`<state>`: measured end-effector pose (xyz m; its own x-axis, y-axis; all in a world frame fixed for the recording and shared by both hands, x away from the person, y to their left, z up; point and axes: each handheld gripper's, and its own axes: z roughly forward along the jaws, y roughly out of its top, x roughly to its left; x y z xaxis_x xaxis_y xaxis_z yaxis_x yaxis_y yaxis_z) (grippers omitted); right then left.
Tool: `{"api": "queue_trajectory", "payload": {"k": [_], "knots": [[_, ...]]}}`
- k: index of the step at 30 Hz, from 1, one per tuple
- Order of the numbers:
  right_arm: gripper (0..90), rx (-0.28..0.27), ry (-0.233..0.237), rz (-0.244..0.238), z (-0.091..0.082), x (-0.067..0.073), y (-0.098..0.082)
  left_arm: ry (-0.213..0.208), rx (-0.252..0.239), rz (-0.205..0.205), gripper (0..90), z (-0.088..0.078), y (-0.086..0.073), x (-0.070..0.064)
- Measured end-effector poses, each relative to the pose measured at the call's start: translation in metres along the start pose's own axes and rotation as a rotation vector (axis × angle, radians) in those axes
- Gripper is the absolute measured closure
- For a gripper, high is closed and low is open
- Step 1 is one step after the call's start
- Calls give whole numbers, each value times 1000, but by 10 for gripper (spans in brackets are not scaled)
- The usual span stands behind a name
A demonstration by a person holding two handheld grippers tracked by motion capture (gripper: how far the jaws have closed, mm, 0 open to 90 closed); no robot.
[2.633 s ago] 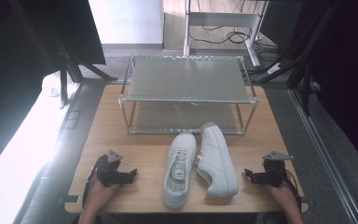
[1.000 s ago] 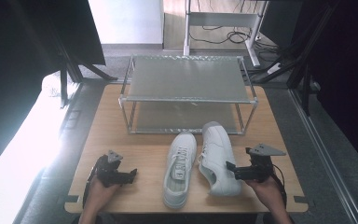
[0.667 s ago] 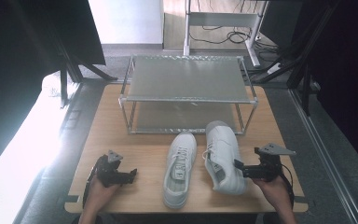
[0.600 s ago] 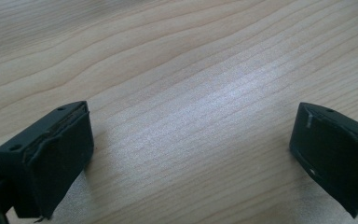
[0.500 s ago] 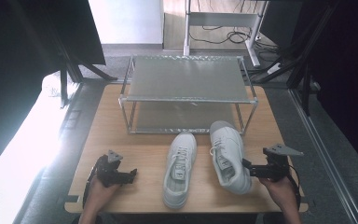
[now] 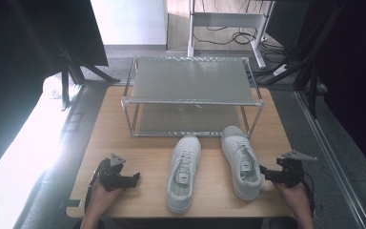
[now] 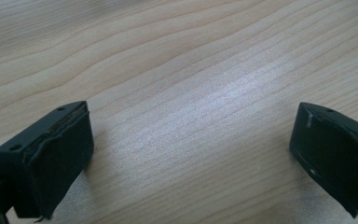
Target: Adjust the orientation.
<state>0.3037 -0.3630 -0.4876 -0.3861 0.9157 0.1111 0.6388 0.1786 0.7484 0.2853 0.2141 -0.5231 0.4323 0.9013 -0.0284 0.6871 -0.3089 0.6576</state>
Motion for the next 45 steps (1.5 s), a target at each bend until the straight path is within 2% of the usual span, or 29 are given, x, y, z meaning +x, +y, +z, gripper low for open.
{"api": "queue_trajectory", "payload": {"k": [5, 14, 17, 18, 24, 26, 29, 30, 39, 45], "knots": [[104, 7, 3, -19, -1, -1, -2, 5, 0, -6, 0, 0, 0, -1], [102, -33, 19, -38, -12, 0, -1, 2, 11, -6, 0, -1, 1, -2], [102, -38, 22, -39, -14, 0, -1, -15, 9, -14, 16, -2, 2, -3], [103, -44, 30, -43, -15, 0, -1, -36, 7, -27, 28, -3, 3, -4], [120, -52, 30, -69, -20, 2, -1, -55, -21, -31, 36, -7, 7, -9], [126, -64, 25, -81, -24, 3, -1, -64, -35, -34, 47, -10, 9, -12], [134, -65, 31, -72, -27, 3, 0, -85, -60, -37, 56, -15, 12, -18], [135, -78, 31, -73, -30, 4, 1, -97, -70, -24, 58, -18, 15, -23], [132, -102, 58, -82, -40, 14, 9, -128, -99, 18, 62, -29, 29, -44], [130, -103, 71, -76, -42, 20, 13, -155, -113, 19, 85, -38, 38, -53]]}}
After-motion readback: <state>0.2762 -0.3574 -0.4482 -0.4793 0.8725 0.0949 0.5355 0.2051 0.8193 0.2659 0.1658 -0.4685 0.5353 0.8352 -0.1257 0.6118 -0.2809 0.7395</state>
